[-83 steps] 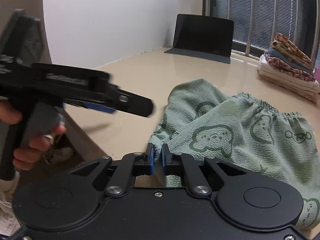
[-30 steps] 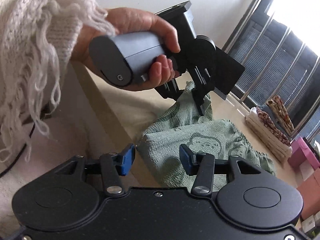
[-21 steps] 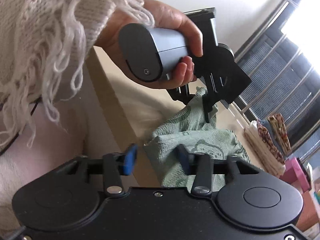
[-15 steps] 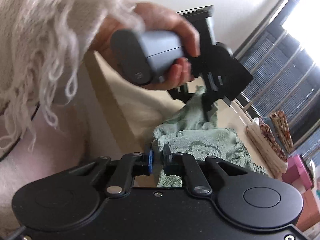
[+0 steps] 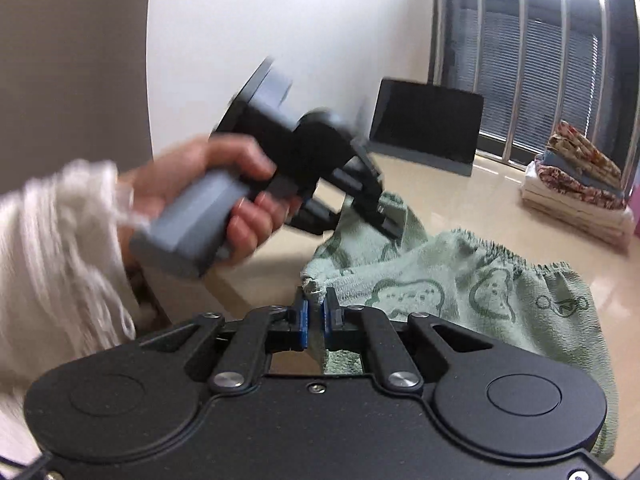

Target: Fold clothes

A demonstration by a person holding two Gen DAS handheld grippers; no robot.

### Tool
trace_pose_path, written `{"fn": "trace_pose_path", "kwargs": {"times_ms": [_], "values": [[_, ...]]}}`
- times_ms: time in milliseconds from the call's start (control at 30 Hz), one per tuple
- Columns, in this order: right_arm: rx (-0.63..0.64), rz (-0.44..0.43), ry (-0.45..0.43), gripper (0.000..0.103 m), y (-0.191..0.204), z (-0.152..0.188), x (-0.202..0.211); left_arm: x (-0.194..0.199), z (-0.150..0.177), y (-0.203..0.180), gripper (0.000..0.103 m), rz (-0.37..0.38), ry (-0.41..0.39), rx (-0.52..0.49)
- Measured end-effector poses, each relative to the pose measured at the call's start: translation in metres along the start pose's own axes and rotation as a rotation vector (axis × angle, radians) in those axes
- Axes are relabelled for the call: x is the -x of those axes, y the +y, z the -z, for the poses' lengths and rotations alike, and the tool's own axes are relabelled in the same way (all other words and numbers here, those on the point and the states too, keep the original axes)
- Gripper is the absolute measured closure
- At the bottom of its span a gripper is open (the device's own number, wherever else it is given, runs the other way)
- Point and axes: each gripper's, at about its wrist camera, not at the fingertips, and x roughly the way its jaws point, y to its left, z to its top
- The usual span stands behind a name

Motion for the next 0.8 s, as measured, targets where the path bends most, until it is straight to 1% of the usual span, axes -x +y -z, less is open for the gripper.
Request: {"fn": "trace_pose_path", "kwargs": {"times_ms": [33,67,133,200,300,333,400,500,567,600,667,733,800], "values": [[-0.042,-0.021,-0.023,0.097,-0.007,-0.001,0.004,0.004,0.000,0.006,0.094,0.036,0.001,0.040],[-0.078,-0.039,-0.042,0.097,-0.012,0.000,0.007,0.007,0.000,0.009,0.094,0.056,0.000,0.068],[-0.158,-0.073,-0.084,0.097,-0.024,0.001,0.015,0.014,-0.001,0.010,0.095,0.086,-0.008,0.094],[-0.240,-0.103,-0.130,0.097,-0.035,0.004,0.024,0.019,-0.004,0.001,0.095,0.113,-0.017,0.096],[-0.373,-0.149,-0.209,0.097,-0.056,0.010,0.042,0.019,-0.007,-0.028,0.095,0.175,-0.022,0.056],[-0.411,-0.156,-0.235,0.097,-0.062,0.014,0.049,0.017,-0.007,-0.042,0.095,0.193,-0.020,0.028],[-0.503,-0.165,-0.296,0.097,-0.077,0.024,0.064,0.008,-0.004,-0.073,0.095,0.205,-0.008,-0.044],[-0.632,-0.147,-0.372,0.097,-0.100,0.045,0.085,-0.016,0.009,-0.125,0.095,0.162,0.026,-0.194],[-0.716,-0.128,-0.398,0.097,-0.115,0.063,0.096,-0.038,0.022,-0.153,0.095,0.120,0.056,-0.278],[-0.764,-0.122,-0.405,0.097,-0.123,0.073,0.100,-0.052,0.028,-0.164,0.095,0.088,0.069,-0.315],[-0.844,-0.101,-0.403,0.097,-0.135,0.093,0.104,-0.079,0.041,-0.185,0.095,0.020,0.096,-0.387],[-0.918,-0.092,-0.392,0.097,-0.145,0.110,0.105,-0.106,0.056,-0.197,0.094,-0.055,0.125,-0.441],[-0.982,-0.088,-0.379,0.097,-0.154,0.126,0.105,-0.125,0.067,-0.203,0.094,-0.092,0.152,-0.476]]}}
